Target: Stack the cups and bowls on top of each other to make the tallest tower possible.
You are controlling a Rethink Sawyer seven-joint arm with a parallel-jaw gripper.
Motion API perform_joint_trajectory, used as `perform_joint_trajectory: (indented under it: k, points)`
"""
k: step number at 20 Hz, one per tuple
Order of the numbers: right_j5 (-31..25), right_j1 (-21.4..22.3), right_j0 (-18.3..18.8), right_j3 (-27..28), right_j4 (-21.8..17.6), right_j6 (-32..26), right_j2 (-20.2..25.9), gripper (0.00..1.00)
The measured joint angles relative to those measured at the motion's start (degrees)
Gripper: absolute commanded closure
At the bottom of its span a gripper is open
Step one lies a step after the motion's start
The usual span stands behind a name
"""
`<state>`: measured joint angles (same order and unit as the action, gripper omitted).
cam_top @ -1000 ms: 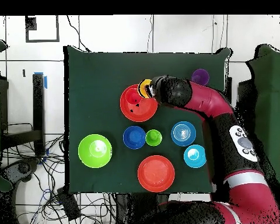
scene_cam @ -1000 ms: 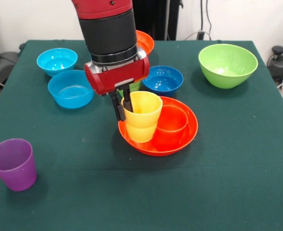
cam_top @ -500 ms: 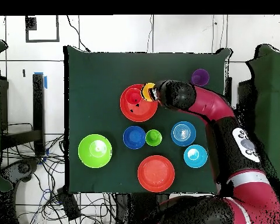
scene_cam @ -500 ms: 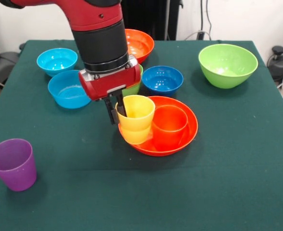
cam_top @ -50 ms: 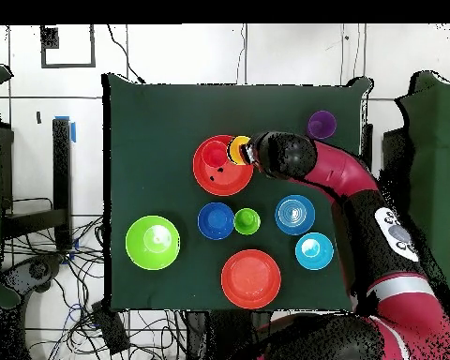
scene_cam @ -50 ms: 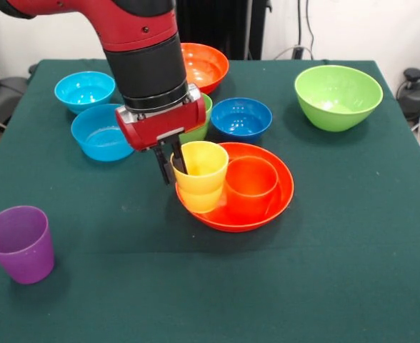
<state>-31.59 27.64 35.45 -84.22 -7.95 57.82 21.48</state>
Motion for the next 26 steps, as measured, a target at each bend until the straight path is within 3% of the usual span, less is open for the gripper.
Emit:
perform_joint_trajectory:
  k: [17,18,26]
  points:
    - [0.01,-0.30,0.00,-0.68,0.00,0.00,0.06,1.00]
    - [0.01,-0.30,-0.01,-0.78,0.00,0.00,0.07,0.00]
    - [0.02,-0.32,0.02,-0.84,0.01,0.00,0.21,0.00]
